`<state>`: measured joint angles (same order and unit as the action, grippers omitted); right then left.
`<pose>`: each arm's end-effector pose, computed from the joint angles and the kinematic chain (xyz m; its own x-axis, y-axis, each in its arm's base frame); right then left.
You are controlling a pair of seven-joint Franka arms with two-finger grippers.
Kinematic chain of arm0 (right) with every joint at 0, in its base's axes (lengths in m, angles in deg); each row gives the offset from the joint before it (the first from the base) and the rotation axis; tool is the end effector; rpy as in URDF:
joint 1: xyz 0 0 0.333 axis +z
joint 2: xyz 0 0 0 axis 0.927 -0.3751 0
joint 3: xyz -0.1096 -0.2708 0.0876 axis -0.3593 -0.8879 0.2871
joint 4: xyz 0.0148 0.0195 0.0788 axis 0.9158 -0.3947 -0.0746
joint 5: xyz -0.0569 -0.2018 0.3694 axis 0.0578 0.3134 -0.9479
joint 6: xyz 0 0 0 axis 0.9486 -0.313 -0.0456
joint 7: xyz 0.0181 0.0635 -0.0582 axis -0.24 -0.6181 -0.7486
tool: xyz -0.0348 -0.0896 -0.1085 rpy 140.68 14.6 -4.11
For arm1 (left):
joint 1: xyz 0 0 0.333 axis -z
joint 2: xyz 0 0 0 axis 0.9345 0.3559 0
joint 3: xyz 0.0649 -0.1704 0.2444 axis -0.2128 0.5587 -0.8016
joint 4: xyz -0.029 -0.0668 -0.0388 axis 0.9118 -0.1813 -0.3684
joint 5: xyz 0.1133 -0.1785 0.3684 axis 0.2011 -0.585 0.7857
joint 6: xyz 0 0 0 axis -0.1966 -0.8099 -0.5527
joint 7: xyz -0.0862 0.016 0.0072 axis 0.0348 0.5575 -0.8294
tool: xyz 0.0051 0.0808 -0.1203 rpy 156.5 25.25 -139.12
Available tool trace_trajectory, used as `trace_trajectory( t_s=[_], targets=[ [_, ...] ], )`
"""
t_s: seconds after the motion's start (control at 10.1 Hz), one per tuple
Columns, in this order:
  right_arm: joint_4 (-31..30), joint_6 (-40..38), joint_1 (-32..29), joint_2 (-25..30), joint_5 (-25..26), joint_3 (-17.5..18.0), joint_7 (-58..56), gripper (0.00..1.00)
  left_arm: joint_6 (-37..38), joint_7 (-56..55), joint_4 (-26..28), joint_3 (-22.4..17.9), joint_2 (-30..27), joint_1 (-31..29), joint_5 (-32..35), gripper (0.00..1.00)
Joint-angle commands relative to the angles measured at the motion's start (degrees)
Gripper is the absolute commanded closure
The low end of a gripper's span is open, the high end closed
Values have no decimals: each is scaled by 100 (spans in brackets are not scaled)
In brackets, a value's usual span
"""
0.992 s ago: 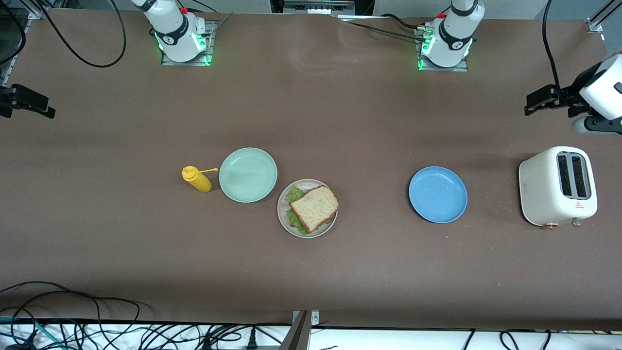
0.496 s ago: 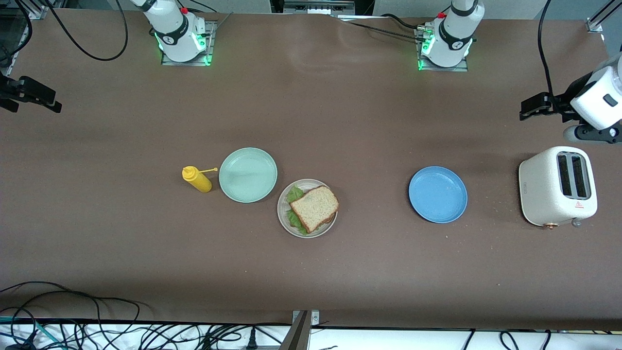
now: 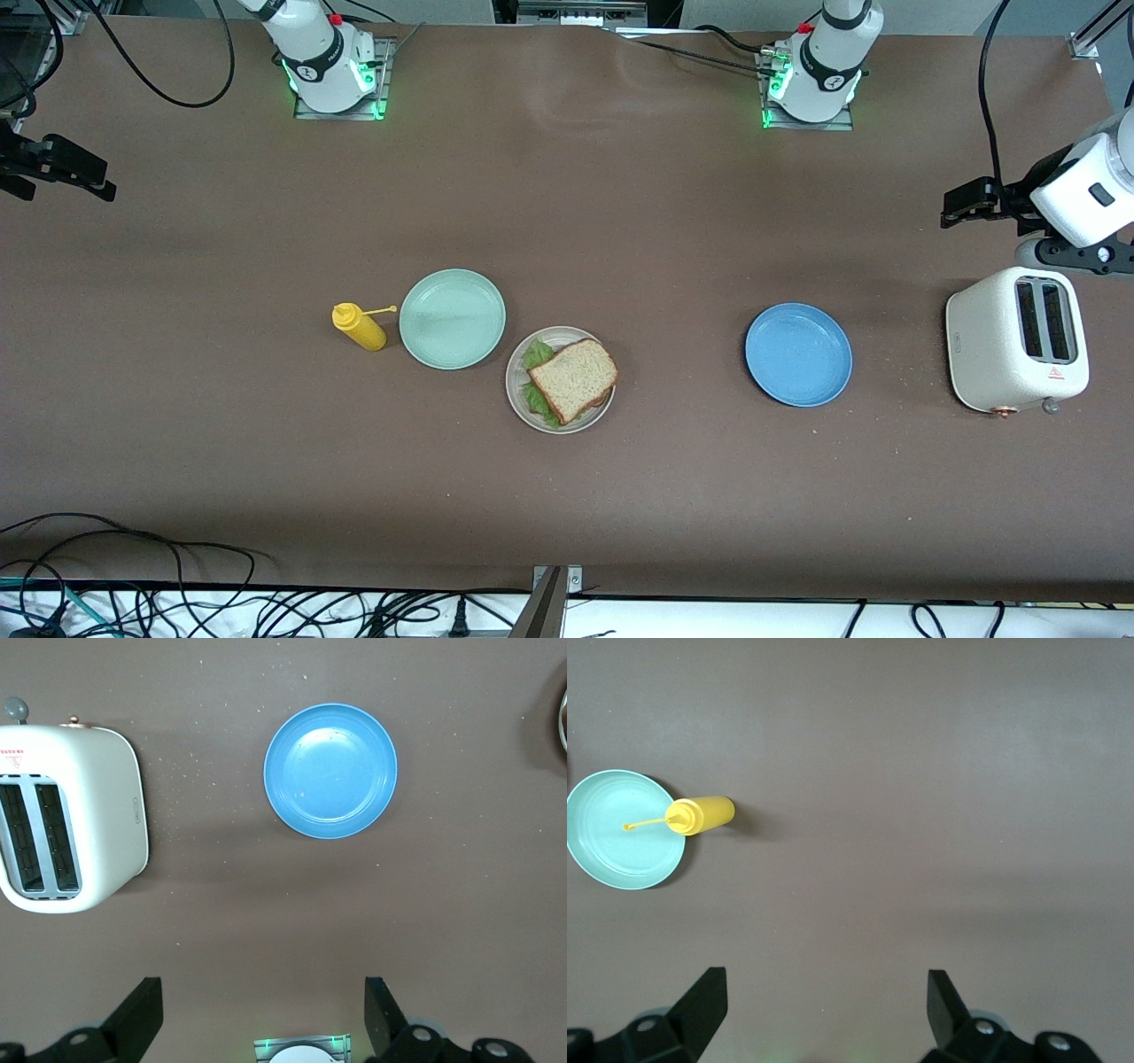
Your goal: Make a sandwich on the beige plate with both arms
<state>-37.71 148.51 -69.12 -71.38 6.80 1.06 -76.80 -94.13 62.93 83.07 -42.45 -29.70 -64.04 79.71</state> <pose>0.5702 -0.0496 0.5679 0.9991 0.0108 -0.0421 0.0117 -0.9997 0.0201 0.5950 -0.0107 0.5342 0.9748 -0.0949 -0.2021 -0.0938 -0.9955 0.0149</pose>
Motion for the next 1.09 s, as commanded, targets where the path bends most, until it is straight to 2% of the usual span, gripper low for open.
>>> trace_trajectory(
  t_s=[0.0, 0.99],
  targets=[
    [-90, 48, 27, 79, 71, 7, 72, 0, 45, 165, -181, -33, 81, -46, -132, 0],
    [-90, 109, 27, 79, 71, 7, 72, 0, 37, 165, -181, -33, 133, -55, -255, 0]
  ],
)
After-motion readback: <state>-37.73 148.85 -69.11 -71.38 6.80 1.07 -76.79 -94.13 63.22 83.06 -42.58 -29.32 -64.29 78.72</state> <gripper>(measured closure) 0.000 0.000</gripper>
